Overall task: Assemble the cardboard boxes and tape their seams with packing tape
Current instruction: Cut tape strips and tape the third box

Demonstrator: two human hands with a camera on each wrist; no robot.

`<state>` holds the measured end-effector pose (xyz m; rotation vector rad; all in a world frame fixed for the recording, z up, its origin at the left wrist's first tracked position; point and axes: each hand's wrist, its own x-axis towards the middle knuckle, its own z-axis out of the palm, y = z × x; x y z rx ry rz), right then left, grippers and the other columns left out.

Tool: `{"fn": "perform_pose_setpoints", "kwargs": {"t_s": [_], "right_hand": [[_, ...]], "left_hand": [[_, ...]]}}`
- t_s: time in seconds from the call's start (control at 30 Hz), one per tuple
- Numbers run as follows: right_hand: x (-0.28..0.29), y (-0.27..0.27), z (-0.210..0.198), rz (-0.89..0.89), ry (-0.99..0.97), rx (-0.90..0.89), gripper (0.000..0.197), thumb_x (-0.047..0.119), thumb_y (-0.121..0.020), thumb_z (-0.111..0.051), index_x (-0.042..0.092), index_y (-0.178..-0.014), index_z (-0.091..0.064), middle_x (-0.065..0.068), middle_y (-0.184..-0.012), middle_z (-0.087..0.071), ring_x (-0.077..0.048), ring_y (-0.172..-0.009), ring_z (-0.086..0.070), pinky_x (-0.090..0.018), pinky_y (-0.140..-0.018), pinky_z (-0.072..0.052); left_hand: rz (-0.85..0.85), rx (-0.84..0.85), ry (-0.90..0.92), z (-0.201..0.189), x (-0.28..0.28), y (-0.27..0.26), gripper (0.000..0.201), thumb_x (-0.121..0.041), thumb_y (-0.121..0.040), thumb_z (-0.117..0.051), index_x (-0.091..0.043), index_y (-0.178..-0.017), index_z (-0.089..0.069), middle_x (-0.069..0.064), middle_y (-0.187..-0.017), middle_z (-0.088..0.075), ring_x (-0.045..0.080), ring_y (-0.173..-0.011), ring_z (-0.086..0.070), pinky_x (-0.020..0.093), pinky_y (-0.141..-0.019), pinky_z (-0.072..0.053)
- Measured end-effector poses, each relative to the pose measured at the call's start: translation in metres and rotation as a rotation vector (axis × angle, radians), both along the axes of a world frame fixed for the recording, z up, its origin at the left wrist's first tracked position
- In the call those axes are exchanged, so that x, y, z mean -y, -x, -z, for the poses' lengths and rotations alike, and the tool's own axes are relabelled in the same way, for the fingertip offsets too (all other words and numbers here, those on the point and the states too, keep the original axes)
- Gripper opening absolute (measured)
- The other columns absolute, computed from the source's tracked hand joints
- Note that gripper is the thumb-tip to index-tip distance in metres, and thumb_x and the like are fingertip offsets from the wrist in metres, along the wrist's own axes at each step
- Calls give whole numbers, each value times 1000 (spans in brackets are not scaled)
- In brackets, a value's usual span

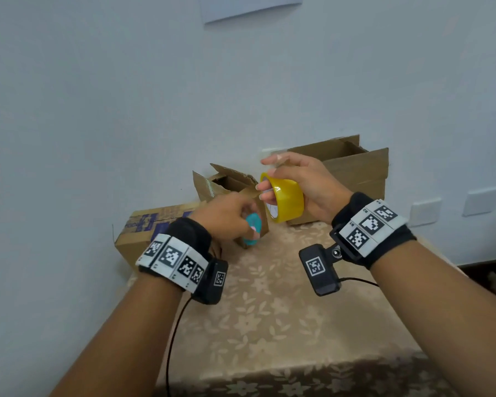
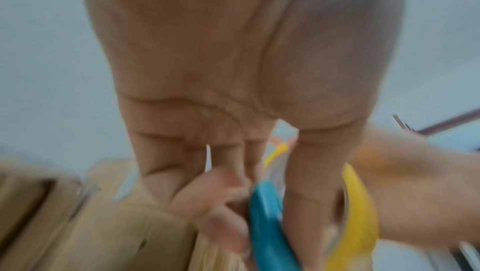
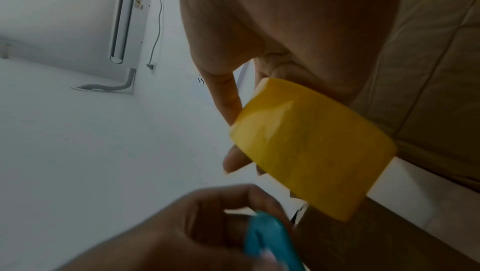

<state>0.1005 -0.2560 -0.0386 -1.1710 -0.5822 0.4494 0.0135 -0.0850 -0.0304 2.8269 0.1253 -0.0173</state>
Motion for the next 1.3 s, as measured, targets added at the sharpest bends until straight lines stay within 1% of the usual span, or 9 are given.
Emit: {"fn": "perform_pose_setpoints", "kwargs": {"t_s": [0.1, 0.23, 0.37, 0.6, 0.8, 1.0, 1.1, 1.17, 1.3], "right_hand": [[-6, 3, 2, -53, 15, 33, 34, -7, -94, -64, 7, -126, -63, -30, -98, -74, -32, -71, -74, -44, -78, -63], [-11, 7, 7, -100, 45, 89, 45, -9, -90, -68, 14, -128, -62, -28, -105, -74, -37, -88, -74, -50, -89, -59], [-15, 9, 9, -88, 82, 114, 51, -7, -89, -71, 13, -134, -58, -27, -108, -75, -39, -94, -74, -55, -94, -58], [-20, 15, 7, -73, 94, 142, 72, 15, -64, -85, 16, -132, -59, -27, -108, -74, -42, -96, -72, -65, -99, -52], [-20, 14, 10, -48, 108, 141, 55, -3, -83, -77, 13, -133, -58, -28, -108, -74, -40, -94, -73, -68, -99, -51], [-20, 14, 10, -40, 138, 147, 51, -6, -88, -74, 14, -132, -58, -25, -107, -75, -40, -93, -74, -60, -93, -57], [-21, 10, 12, -42, 135, 132, 49, -8, -90, -70, 14, -132, -57, -26, -106, -75, -43, -95, -73, -61, -94, -57], [-21, 8, 12, -35, 133, 125, 49, -8, -90, -70, 14, -132, -57, -26, -105, -75, -42, -94, -73, -61, -94, -57], [-21, 7, 13, -1, 126, 124, 51, -9, -90, -70, 11, -134, -56, -26, -103, -76, -39, -88, -74, -58, -91, -59]], "left_hand": [[-115, 273, 336, -16, -7, 9, 30, -20, -86, -82, -12, -105, -61, 9, -96, -70, 21, -76, -73, 23, -57, -54], [-120, 446, 633, -26, -9, 16, 31, -11, -99, -65, -8, -130, -61, 19, -110, -71, 29, -85, -77, 27, -61, -62], [-114, 520, 641, -27, -11, 17, 22, -14, -105, -56, -6, -124, -66, 17, -106, -74, 24, -83, -77, 26, -63, -62], [-105, 432, 604, -27, -11, 18, 26, -20, -112, -38, -11, -134, -49, 9, -93, -69, 18, -75, -62, 27, -58, -48], [-113, 337, 614, -21, -14, 15, 30, -25, -112, -38, -9, -128, -57, 2, -73, -55, 9, -54, -46, 18, -47, -38], [-184, 260, 862, -16, -6, 12, 25, -28, -111, -39, -13, -121, -56, -3, -67, -42, 2, -43, -35, 14, -38, -30], [-176, 276, 994, -19, -5, 11, 16, -24, -107, -46, -13, -109, -57, -2, -65, -41, 6, -46, -31, 16, -35, -26], [-136, 329, 936, -19, -6, 11, 15, -21, -106, -49, -11, -111, -58, 2, -66, -53, 9, -49, -41, 18, -38, -31], [-98, 463, 743, -22, -11, 11, 15, -23, -102, -60, -15, -110, -71, 0, -97, -77, 8, -83, -64, 18, -63, -47]]}}
